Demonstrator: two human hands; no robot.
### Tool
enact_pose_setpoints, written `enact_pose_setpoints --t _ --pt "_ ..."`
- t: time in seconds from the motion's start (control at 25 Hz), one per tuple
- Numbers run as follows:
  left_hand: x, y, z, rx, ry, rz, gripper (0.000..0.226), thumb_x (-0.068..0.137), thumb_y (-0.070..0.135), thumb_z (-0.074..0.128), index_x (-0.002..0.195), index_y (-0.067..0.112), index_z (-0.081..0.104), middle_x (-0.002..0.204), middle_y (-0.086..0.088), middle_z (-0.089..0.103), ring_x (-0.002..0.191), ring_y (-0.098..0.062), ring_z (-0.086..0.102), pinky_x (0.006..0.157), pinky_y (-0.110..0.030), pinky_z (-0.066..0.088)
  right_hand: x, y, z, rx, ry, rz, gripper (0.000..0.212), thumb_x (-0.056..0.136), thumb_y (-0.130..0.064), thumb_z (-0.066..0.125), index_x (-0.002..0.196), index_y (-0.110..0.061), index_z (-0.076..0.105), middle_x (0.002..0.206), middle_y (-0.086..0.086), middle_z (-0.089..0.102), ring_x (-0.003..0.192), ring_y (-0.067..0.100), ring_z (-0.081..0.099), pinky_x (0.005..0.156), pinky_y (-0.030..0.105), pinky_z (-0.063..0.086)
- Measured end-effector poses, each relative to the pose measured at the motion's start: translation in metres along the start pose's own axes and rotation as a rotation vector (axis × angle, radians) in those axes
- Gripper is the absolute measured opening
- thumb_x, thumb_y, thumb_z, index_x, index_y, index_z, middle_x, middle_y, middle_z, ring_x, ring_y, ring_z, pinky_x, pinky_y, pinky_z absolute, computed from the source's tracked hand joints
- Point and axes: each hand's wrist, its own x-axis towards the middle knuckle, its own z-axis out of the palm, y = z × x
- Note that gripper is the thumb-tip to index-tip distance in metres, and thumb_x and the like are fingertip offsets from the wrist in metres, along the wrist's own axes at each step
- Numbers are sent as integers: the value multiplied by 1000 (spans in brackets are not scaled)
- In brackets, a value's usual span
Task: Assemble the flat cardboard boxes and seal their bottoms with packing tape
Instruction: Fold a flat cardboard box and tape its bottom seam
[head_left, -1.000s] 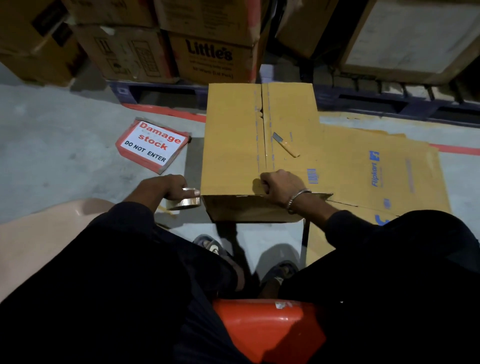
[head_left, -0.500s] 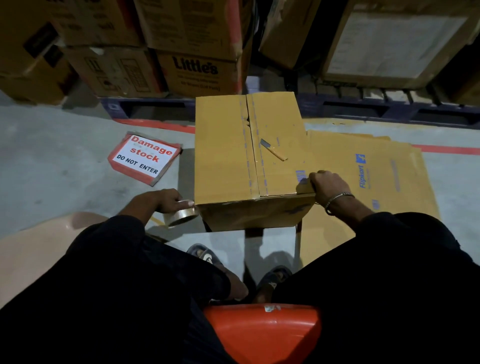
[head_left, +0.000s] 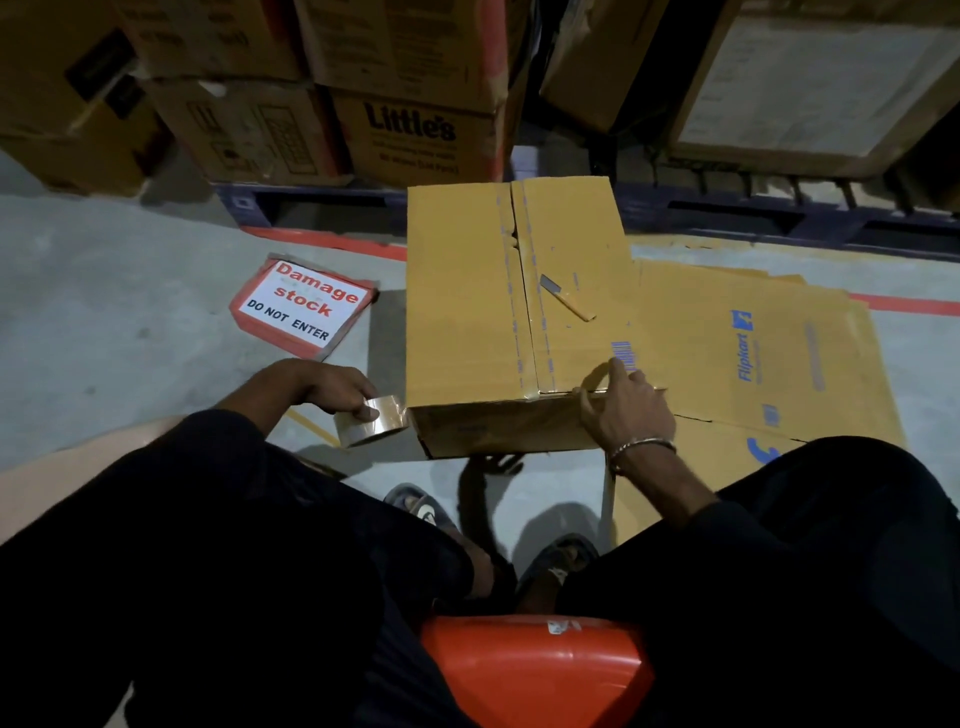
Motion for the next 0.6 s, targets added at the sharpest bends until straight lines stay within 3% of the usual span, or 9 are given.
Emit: enact_pose_setpoints --t 0.04,0.12,0.24,0.44,0.52,0.6 --pt "-3 0 -2 -4 0 18 24 102 20 65 122 15 75 124 -5 72 112 -22 64 101 -37 48 -3 -4 11 -42 -7 2 66 97 -54 56 146 -13 39 145 30 48 133 50 47 97 53 51" --pt "-5 0 -6 12 12 51 28 102 22 65 127 17 74 125 0 71 117 -20 64 109 -41 48 -2 -4 27 -164 -11 -3 70 98 -39 55 156 -8 30 154 39 34 142 56 34 107 56 45" --pt "0 -3 -11 117 21 60 34 102 26 65 135 20 70 129 1 68 119 -20 62 111 -41 46 1 -3 30 -245 0 -9 71 96 -24 55 159 -6 27 153 41 33 141 58 34 102 56 48" --pt "8 -9 -21 250 24 -16 39 102 39 64 120 6 74 105 -4 72 88 -18 63 85 -31 52 0 -10 23 -285 -86 12 83 90 -22 64 160 -7 21 156 38 30 144 56 32 97 53 53" --pt "6 -12 -24 178 15 -24 34 101 36 67 128 16 69 117 -3 66 103 -21 62 93 -34 52 4 -14 13 -259 -118 51 75 91 -28 66 155 -10 31 152 34 40 140 51 40 96 52 53" --pt "1 -15 -22 55 -33 -42 38 99 35 69 136 31 60 115 6 55 110 -22 58 91 -33 52 16 -18 -1 -246 -51 26 45 93 -26 63 135 -11 54 124 21 63 118 41 59 84 46 55"
